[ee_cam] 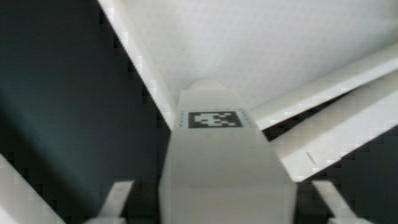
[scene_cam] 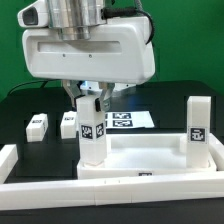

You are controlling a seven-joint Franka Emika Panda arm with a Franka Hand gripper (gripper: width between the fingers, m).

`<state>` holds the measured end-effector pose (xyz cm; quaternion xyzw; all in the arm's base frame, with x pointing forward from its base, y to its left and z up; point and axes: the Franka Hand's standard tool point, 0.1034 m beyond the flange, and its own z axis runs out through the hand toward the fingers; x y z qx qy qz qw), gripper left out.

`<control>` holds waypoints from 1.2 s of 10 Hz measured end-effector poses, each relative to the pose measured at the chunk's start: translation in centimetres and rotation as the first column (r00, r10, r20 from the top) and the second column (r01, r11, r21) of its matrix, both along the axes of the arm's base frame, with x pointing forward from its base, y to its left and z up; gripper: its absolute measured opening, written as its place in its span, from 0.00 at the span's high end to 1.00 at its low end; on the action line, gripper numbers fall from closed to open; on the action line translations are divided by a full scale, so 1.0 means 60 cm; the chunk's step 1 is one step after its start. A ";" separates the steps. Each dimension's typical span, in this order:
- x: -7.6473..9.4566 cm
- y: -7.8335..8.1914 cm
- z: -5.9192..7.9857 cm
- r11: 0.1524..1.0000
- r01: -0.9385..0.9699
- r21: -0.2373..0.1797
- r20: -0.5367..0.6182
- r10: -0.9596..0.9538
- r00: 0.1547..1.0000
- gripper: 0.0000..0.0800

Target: Assemble desk

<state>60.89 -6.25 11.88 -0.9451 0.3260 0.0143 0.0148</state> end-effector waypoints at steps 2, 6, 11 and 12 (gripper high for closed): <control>0.002 0.001 -0.001 0.985 0.170 -0.003 -0.005 -0.170 0.985 0.64; 0.020 0.033 -0.002 0.744 0.668 0.020 0.022 -0.669 0.743 0.64; 0.037 0.047 -0.004 0.378 0.916 0.136 0.046 -0.926 0.375 0.54; 0.036 0.047 -0.005 0.390 0.911 0.134 0.048 -0.921 0.387 0.54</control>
Offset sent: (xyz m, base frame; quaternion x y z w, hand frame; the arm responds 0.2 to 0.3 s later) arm 0.0096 0.0140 -0.0031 0.0319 0.0125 0.3302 0.9433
